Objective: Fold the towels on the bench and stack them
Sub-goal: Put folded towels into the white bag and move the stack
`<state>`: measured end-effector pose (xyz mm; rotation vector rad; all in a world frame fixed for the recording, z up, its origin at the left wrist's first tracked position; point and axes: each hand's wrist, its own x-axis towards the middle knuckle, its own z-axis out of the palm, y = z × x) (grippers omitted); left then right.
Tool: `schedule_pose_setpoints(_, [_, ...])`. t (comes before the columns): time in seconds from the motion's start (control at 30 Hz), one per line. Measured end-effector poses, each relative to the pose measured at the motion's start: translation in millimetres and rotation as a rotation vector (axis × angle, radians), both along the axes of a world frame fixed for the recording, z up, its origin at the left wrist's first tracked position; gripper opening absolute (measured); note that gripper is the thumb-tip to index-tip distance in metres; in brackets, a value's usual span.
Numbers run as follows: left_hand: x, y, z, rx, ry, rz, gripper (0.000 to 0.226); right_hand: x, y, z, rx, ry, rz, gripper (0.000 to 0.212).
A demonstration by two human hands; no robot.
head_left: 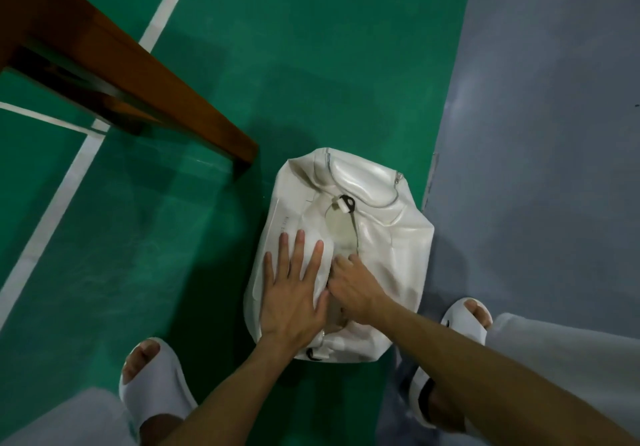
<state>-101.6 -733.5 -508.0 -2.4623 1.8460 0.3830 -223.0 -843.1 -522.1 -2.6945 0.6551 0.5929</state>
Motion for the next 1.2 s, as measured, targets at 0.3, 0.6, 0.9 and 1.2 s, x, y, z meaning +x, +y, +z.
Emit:
schedule_pose_setpoints(0.3, [3,3,-7,-0.01,0.008,0.045,0.079,-85,-27,-9,0.362,0.373,-0.812,0.095])
schedule_pose_setpoints(0.6, [19,1,12,0.021,0.037,0.026,0.081,-63,19,12,0.052,0.103,-0.6,0.069])
schedule_pose_setpoints(0.9, [18,19,86,-0.077,0.217,0.244,0.083,-42,39,76,0.102,-0.104,-0.857,0.084])
schedule_pose_setpoints(1.2, [49,68,218,-0.556,0.556,0.674,0.094,9,67,193,0.164,-0.371,-0.924,0.101])
